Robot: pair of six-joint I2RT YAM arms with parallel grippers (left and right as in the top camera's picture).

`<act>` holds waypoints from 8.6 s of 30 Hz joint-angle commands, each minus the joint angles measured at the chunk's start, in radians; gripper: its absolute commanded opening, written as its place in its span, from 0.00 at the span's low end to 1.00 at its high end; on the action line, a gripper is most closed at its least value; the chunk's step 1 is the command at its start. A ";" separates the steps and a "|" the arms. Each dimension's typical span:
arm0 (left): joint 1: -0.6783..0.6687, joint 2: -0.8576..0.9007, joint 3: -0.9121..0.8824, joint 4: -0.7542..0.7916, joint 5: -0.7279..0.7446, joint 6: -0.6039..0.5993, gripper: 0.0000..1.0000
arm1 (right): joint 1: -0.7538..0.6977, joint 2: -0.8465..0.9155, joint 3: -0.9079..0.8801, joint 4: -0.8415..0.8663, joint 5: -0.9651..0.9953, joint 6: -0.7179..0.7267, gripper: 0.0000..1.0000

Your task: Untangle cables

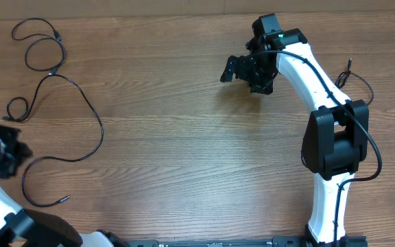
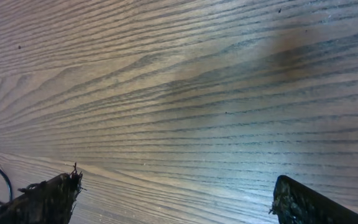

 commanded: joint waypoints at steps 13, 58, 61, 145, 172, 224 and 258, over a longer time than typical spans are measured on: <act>0.006 0.025 -0.385 0.457 -0.177 -0.320 0.69 | 0.003 0.000 0.014 -0.013 0.006 -0.004 1.00; 0.002 0.456 -0.472 0.801 -0.445 -0.260 0.04 | 0.003 0.000 0.014 -0.008 0.006 -0.003 1.00; 0.003 0.454 -0.457 0.793 -0.442 -0.256 0.04 | 0.003 0.000 0.014 -0.012 0.006 -0.004 1.00; -0.212 0.423 0.690 0.132 -0.156 0.226 1.00 | -0.022 -0.007 0.016 -0.075 0.002 0.000 1.00; -0.922 0.354 0.518 -0.036 -0.056 0.454 1.00 | -0.711 -0.120 0.016 -0.220 0.070 -0.023 1.00; -1.075 0.374 0.406 0.007 -0.166 0.454 1.00 | -0.563 -0.047 -0.221 0.352 0.151 -0.158 0.68; -1.075 0.374 0.406 0.053 -0.119 0.356 1.00 | -0.531 -0.183 -0.143 0.101 -0.887 -0.290 0.04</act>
